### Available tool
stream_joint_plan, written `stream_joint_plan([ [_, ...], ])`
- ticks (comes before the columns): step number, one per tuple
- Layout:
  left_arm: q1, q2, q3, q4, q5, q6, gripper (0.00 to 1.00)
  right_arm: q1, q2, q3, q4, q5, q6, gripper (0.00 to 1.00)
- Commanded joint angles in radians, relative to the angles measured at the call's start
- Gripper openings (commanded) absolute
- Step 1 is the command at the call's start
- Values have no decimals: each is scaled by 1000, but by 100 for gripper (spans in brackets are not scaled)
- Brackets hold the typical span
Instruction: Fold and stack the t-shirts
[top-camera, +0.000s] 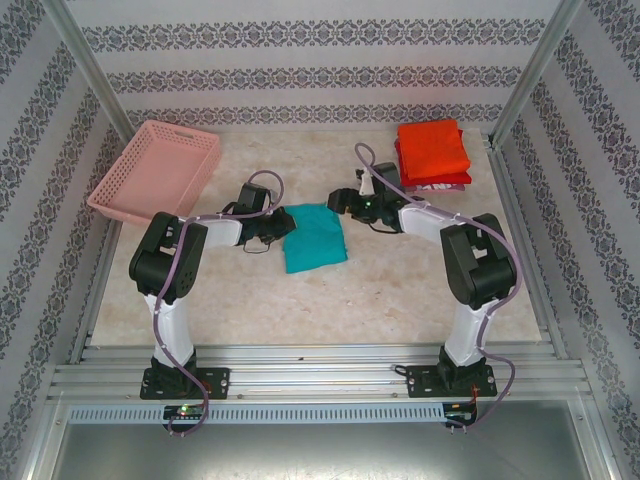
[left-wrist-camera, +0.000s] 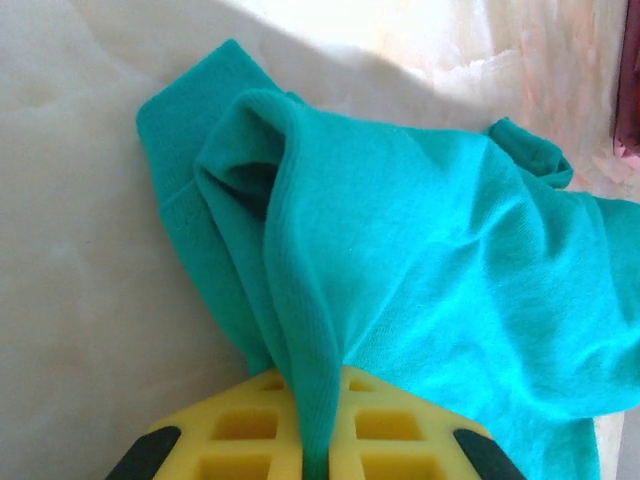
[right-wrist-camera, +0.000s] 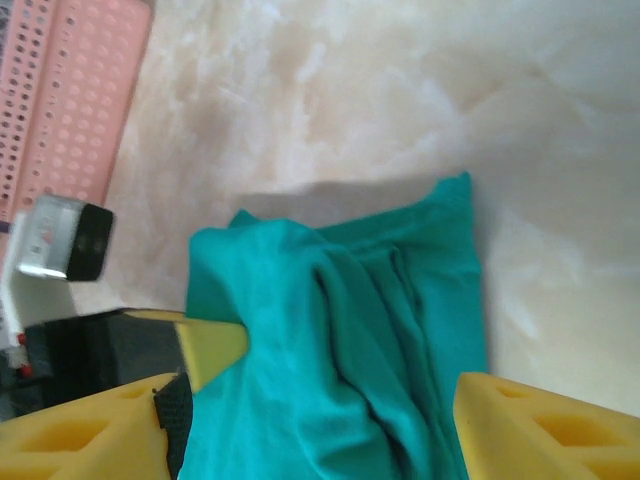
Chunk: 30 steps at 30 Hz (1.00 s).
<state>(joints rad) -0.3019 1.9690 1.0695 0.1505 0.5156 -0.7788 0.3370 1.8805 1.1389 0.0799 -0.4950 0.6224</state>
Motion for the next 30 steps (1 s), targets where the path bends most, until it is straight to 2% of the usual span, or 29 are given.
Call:
stream_joint_plan([
  [1, -8, 5, -30, 16, -2, -7, 9, -1, -6, -78, 32, -33, 13, 69],
  [9, -8, 13, -39, 26, -5, -11, 11, 43, 30, -121, 86, -88, 26, 64],
  [21, -9, 17, -45, 38, 2, -12, 11, 83, 135, -37, 148, -174, 64, 55],
  [26, -8, 18, -49, 46, 2, -12, 11, 96, 159, 1, 164, -216, 64, 42],
  [29, -9, 15, -49, 49, 4, -11, 11, 101, 170, 20, 125, -201, 41, 28],
  [30, -8, 12, -51, 52, 4, -7, 12, 102, 170, 25, 99, -178, 25, 18],
])
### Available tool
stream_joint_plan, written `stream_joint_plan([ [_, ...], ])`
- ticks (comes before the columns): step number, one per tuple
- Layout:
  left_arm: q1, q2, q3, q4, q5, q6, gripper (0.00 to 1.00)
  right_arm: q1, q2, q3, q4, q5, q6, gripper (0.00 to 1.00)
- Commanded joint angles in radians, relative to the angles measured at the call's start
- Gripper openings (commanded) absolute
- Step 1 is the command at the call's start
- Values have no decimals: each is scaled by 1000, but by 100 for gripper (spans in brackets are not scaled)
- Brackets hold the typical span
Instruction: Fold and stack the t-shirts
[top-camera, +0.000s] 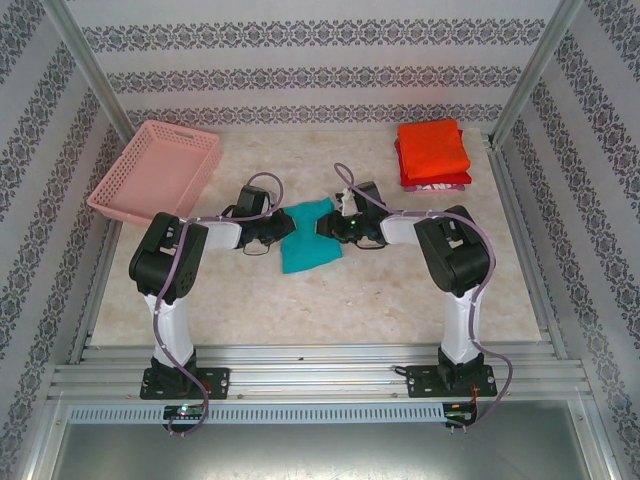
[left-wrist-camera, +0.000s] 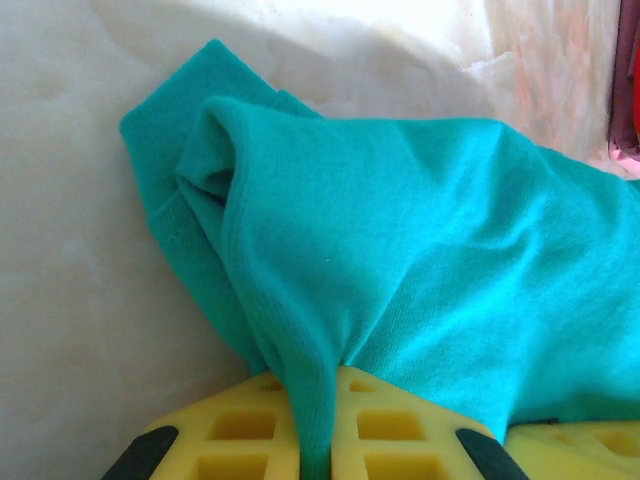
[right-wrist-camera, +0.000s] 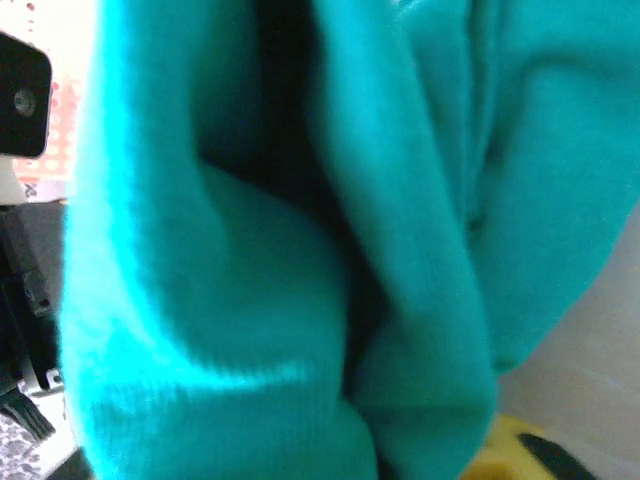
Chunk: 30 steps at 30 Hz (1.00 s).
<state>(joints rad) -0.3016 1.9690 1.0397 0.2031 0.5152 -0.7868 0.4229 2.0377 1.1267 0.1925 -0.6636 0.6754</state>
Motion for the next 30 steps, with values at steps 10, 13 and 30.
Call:
stream_joint_plan([
  [10, -9, -214, -125, 36, -151, 125, 98, -21, -87, 89, -333, 280, -280, 0],
  [13, -10, -293, -168, 37, -209, 165, 100, -57, -123, 100, -387, 337, -341, 0],
  [30, -179, -403, -281, 151, -249, 498, 100, -290, 15, 634, -782, 459, -766, 0],
])
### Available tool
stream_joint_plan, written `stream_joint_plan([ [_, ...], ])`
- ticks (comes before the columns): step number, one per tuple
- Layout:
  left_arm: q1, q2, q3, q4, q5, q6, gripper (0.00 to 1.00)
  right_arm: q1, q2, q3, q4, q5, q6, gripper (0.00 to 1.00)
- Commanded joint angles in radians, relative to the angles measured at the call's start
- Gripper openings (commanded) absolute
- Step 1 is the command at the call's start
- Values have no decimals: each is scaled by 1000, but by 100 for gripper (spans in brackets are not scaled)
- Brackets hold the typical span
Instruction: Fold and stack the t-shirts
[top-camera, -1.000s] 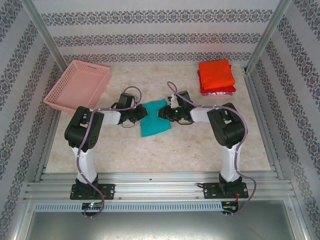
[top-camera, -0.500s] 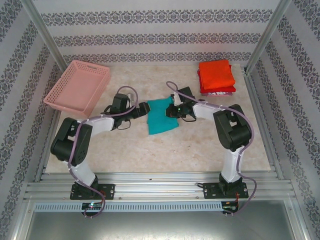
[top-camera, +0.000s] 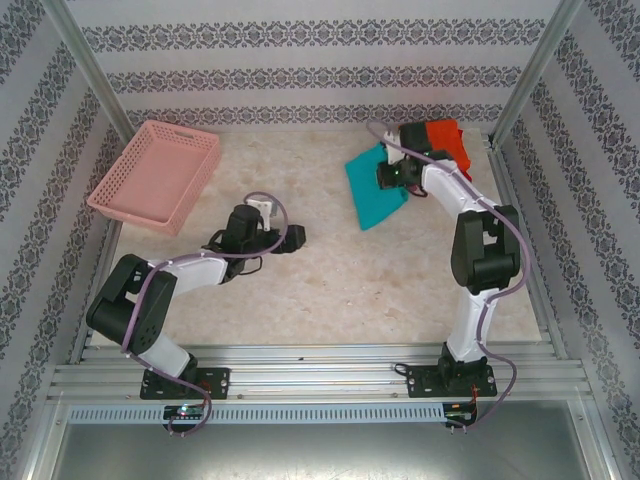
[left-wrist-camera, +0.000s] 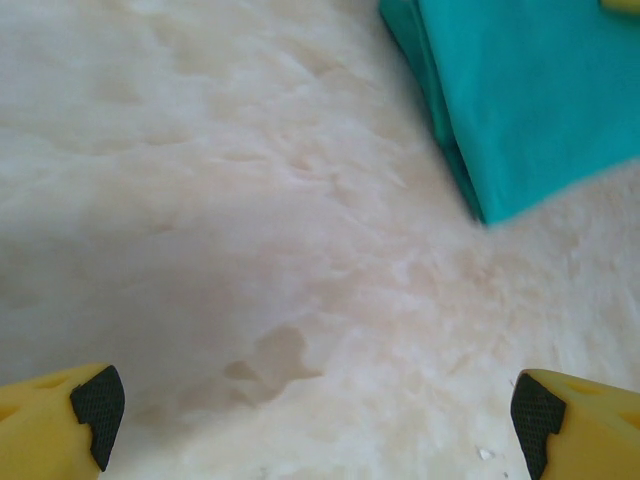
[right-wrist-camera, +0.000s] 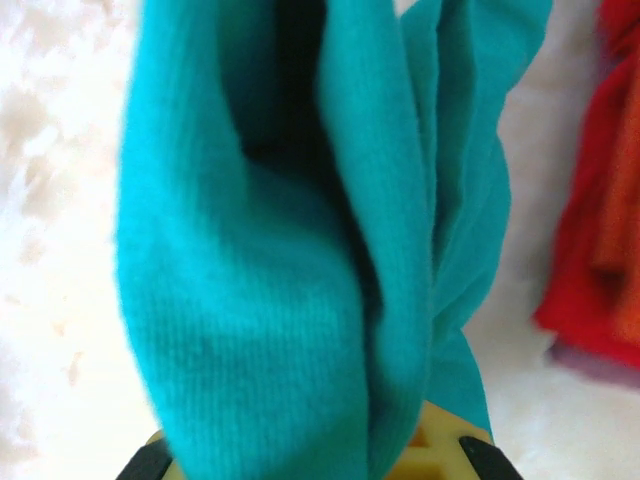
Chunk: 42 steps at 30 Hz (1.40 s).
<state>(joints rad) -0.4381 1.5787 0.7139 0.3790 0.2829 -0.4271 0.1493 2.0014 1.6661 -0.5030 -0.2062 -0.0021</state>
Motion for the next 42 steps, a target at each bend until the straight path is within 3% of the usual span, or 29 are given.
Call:
stream_joint_plan([
  [1, -55, -5, 53, -30, -9, 158, 100, -21, 73, 140, -103, 2, -101, 0],
  [15, -83, 29, 73, -14, 43, 185, 100, -116, 245, 637, -315, -10, -131, 0],
  [22, -83, 35, 65, 1, 45, 179, 100, -147, 288, 718, -343, -44, -134, 0],
  [25, -83, 38, 63, 10, 51, 173, 100, -152, 306, 750, -380, -118, -119, 0],
  [29, -82, 40, 54, 24, 39, 164, 100, -138, 263, 649, -352, -189, -77, 0],
  [42, -81, 27, 39, 50, 21, 153, 100, -90, -88, -63, 81, -384, 231, 0],
])
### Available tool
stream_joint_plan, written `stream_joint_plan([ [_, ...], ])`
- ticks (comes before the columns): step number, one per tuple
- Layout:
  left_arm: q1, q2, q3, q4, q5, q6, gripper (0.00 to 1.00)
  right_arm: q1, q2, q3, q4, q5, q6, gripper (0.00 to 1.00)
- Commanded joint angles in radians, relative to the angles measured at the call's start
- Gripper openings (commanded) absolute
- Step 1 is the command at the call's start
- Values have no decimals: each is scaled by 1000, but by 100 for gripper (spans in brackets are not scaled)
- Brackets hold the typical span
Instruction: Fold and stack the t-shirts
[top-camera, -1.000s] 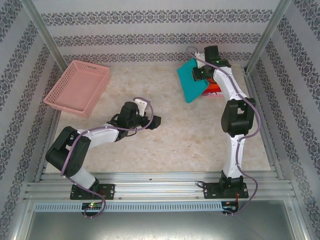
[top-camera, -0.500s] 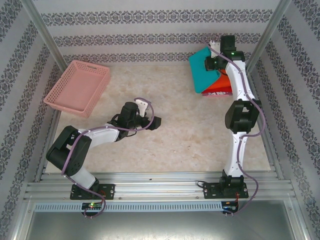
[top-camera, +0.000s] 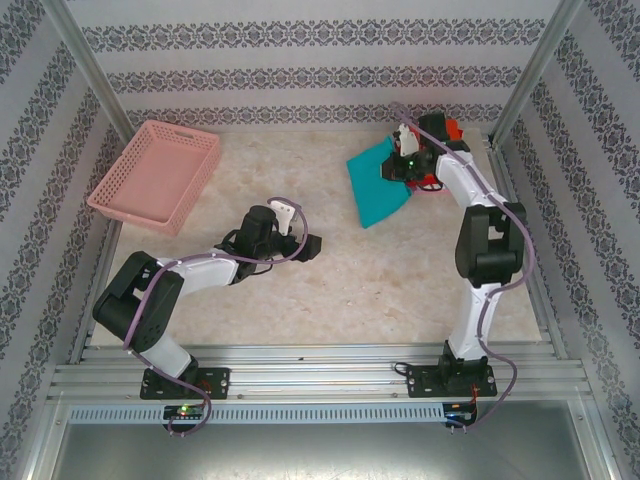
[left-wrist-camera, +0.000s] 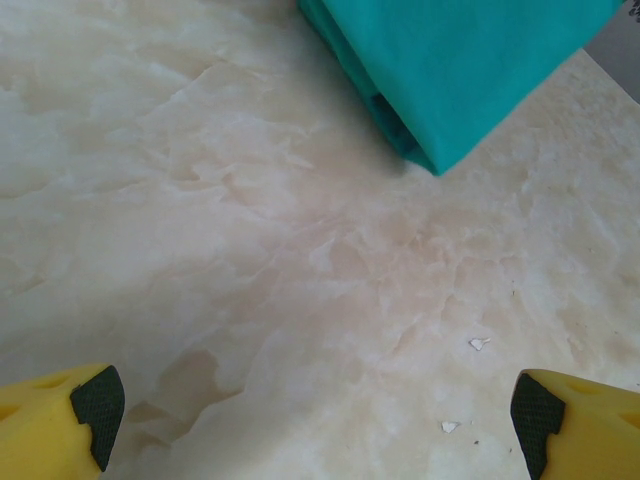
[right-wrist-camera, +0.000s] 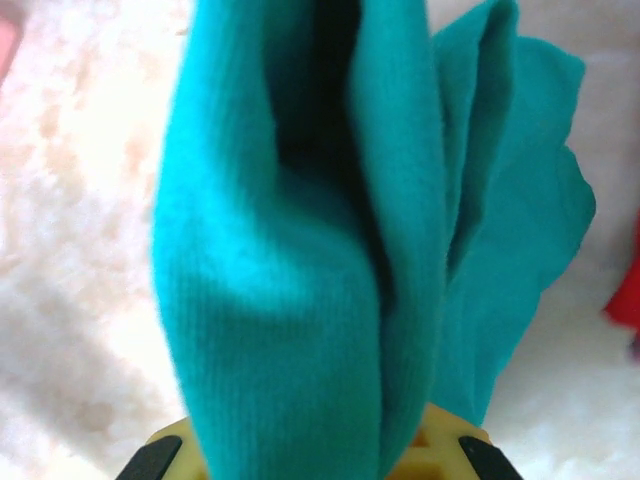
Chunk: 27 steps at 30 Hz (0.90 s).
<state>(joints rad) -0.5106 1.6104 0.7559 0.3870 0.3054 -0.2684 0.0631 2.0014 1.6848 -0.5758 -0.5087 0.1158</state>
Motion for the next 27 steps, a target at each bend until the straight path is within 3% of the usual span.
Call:
stream_joint_plan([
  [1, -8, 1, 0, 44, 6, -6, 100, -3, -102, -119, 159, -74, 122, 0],
  [9, -8, 61, 30, 72, 48, -28, 100, -11, -110, -277, 166, -25, 124, 0],
  [21, -8, 100, 49, 86, 75, -54, 100, -16, -51, -273, 134, 26, 88, 0],
  [23, -8, 103, 53, 86, 83, -57, 100, -16, -47, -278, 131, 35, 91, 9],
  [27, -14, 128, 99, 57, 89, -75, 100, -18, -67, -314, 164, 46, 84, 47],
])
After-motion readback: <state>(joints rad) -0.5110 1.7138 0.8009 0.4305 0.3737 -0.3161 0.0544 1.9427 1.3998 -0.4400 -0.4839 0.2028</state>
